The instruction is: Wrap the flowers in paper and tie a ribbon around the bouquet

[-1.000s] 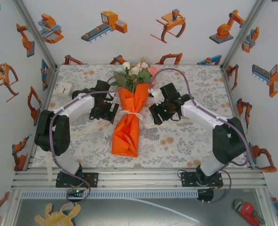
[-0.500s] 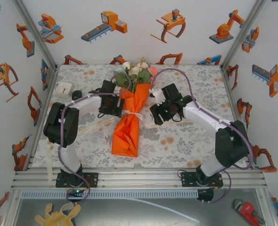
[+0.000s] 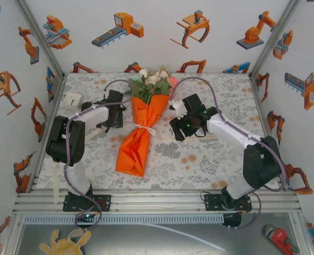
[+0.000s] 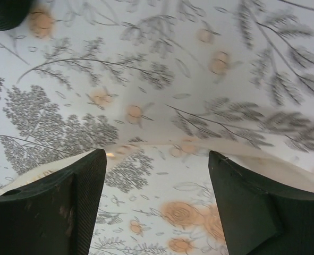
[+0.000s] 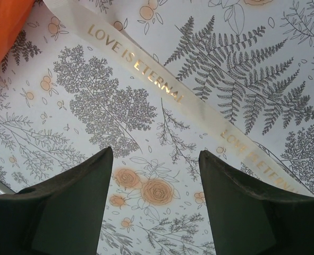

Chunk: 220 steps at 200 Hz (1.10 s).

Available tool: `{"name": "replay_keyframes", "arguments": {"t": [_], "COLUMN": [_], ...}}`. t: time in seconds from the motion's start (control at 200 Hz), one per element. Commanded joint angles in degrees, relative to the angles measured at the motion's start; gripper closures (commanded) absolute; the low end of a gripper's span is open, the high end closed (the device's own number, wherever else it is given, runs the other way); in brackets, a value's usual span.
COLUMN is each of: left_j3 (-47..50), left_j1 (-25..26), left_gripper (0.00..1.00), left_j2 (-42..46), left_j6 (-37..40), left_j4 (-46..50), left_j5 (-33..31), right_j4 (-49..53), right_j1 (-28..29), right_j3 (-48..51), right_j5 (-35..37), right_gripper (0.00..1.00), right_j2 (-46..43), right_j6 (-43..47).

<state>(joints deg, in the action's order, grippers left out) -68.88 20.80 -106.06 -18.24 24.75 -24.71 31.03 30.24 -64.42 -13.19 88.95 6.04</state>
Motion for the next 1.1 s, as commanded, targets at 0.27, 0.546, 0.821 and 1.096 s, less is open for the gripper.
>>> {"name": "replay_keyframes", "arguments": {"t": [0.27,0.546,0.821,1.096], "left_j3": [-4.2,-15.0,-17.9,-18.5], "left_j1": [-3.8,-7.4,-10.8,-11.2], "left_gripper": [0.2,0.15,0.17,0.81], "left_j2": [0.9,-8.9,-12.5,-15.1], "left_j6": [5.0,21.2,22.3,21.7], "left_j4": [10.3,25.9,26.9,29.2], "left_j5": [3.4,17.9,21.0,17.5], "right_j4": [2.5,1.8,2.0,3.0], "right_j1": [0.2,0.2,0.2,0.2], "right_j3": [-1.2,-2.0,0.5,1.1], "right_j5": [1.4,0.9,1.9,2.9], "right_gripper": [0.39,0.39,0.39,0.39], "right_j2": [-1.5,-0.8,-3.2,-5.8], "right_j6": [-0.3,-1.2,-0.8,-1.0]}}
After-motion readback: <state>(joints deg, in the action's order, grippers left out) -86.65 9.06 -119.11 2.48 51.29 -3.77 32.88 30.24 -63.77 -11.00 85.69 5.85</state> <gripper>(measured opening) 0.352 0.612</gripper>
